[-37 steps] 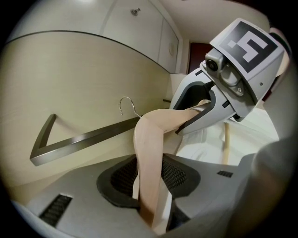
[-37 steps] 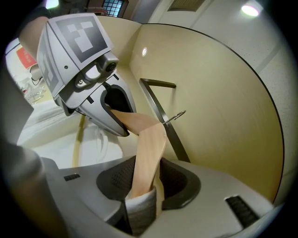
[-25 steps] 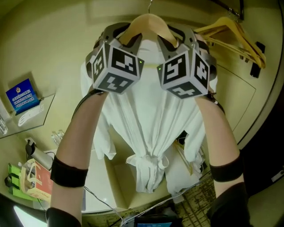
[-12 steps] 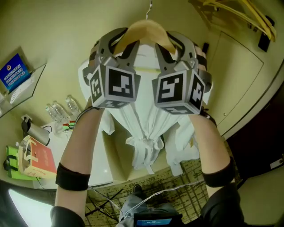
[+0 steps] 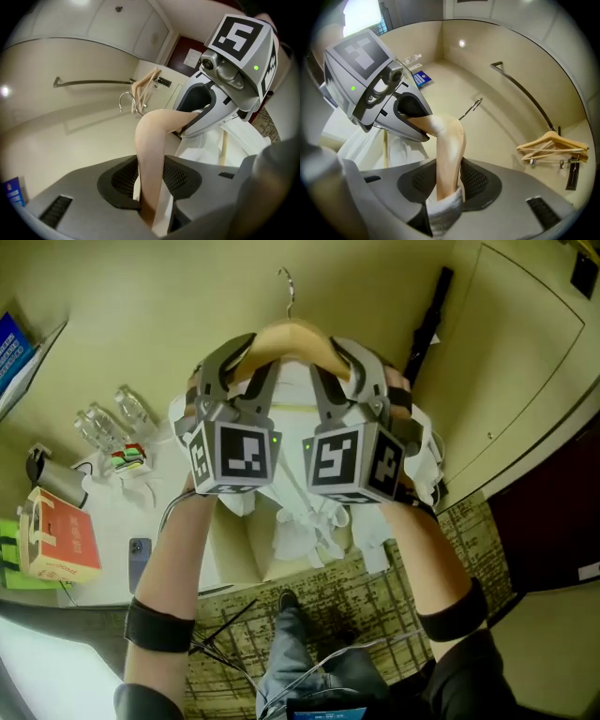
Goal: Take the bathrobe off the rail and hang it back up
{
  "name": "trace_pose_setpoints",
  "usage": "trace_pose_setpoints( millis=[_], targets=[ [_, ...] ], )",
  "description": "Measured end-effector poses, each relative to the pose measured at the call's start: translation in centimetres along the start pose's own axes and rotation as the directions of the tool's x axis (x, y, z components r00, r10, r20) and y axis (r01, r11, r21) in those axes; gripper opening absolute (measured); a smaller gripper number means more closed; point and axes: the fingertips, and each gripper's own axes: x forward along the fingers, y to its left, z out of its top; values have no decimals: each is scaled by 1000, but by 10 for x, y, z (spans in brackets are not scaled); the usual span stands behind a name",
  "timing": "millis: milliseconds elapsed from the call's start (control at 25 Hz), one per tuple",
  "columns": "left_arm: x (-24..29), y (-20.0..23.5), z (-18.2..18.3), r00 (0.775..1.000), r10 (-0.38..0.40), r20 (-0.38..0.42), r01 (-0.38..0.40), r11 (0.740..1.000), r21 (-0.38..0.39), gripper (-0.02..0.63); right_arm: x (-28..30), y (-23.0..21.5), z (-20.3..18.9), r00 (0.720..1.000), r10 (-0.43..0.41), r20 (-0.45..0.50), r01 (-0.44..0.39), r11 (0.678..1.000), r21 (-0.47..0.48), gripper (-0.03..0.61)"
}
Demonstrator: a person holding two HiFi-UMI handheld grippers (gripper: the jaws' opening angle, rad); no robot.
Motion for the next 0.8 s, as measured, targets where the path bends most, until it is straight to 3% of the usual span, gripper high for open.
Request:
trace_pose_setpoints(
  millis=[240, 360, 640, 800],
  targets=[
    [-13, -78, -67, 997, -59, -54, 57, 998, -36, 144, -8, 82, -69, 997, 62, -48, -58, 996, 71, 153],
    [-18, -113, -91, 995, -69, -74, 64, 996, -68, 144, -12, 116, -102, 997, 54, -54, -48, 994, 97, 153],
    [-37, -197, -168, 984, -135, -112, 130, 990, -52, 144, -24, 211, -175, 992, 79, -96, -59, 979, 196, 152],
    [-52, -259, -216, 967, -205, -150, 199, 979, -50, 144, -38, 274, -227, 981, 125, -150, -81, 958, 275, 153]
  ],
)
